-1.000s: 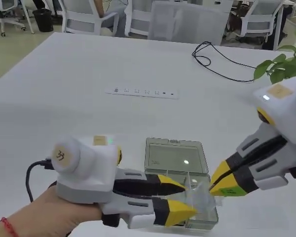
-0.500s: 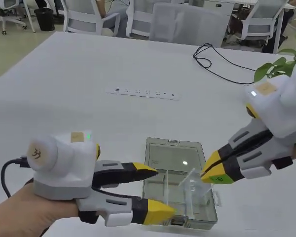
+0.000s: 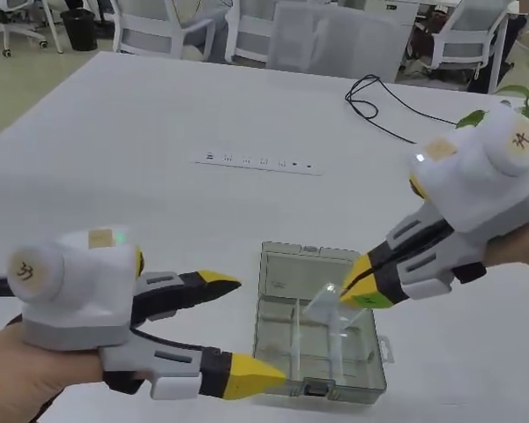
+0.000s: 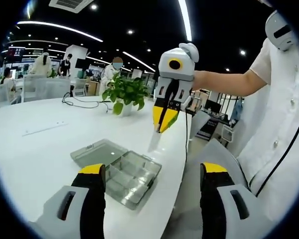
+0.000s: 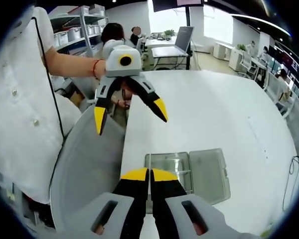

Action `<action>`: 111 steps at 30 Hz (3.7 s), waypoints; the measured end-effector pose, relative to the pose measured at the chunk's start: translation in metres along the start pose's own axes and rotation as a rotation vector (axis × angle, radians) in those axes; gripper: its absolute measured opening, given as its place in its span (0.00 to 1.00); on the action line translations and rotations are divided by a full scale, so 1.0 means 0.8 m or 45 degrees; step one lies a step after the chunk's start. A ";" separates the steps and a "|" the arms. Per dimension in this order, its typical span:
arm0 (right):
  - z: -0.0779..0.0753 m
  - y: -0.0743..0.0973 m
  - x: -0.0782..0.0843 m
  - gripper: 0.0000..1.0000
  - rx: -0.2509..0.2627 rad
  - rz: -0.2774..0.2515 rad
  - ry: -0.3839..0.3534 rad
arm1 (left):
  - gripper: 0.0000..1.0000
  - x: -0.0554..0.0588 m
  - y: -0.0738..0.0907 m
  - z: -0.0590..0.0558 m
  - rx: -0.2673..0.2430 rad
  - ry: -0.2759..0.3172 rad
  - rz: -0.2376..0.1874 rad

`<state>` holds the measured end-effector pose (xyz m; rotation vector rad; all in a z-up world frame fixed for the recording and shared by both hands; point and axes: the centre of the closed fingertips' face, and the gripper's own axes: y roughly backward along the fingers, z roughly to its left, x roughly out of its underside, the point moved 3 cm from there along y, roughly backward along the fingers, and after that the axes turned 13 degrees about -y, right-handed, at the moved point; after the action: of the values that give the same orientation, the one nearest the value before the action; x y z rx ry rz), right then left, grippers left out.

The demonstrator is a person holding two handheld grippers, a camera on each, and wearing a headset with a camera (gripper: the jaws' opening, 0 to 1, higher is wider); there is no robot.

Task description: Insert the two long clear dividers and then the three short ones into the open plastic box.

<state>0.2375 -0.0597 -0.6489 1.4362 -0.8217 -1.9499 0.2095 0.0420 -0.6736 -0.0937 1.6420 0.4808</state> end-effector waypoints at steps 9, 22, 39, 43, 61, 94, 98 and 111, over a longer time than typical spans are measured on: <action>-0.008 -0.004 -0.001 0.03 0.019 0.020 0.012 | 0.86 0.004 0.009 0.004 -0.028 0.002 0.015; -0.030 -0.015 -0.002 0.03 0.042 0.036 0.010 | 0.97 0.014 0.016 0.003 -0.030 -0.005 0.043; -0.051 -0.049 -0.001 0.03 0.062 0.047 -0.003 | 1.00 0.026 0.009 0.005 0.000 -0.043 0.111; -0.053 -0.058 0.001 0.03 0.067 0.053 -0.005 | 1.00 0.027 0.010 0.006 -0.009 -0.032 0.106; -0.060 -0.090 0.012 0.03 0.083 0.027 -0.060 | 1.00 0.031 0.015 0.005 -0.025 -0.005 0.098; -0.065 -0.127 0.021 0.02 0.105 0.061 0.017 | 1.00 0.034 0.011 0.004 -0.022 0.021 0.084; -0.067 -0.134 0.025 0.02 0.103 0.086 0.039 | 1.00 0.036 0.010 0.003 -0.022 0.023 0.087; -0.071 -0.151 0.033 0.03 0.101 0.141 0.025 | 1.00 0.037 0.010 0.002 -0.019 0.027 0.084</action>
<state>0.2743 -0.0099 -0.7699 1.4217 -0.9591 -1.8361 0.2044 0.0561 -0.7002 -0.0560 1.6668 0.5444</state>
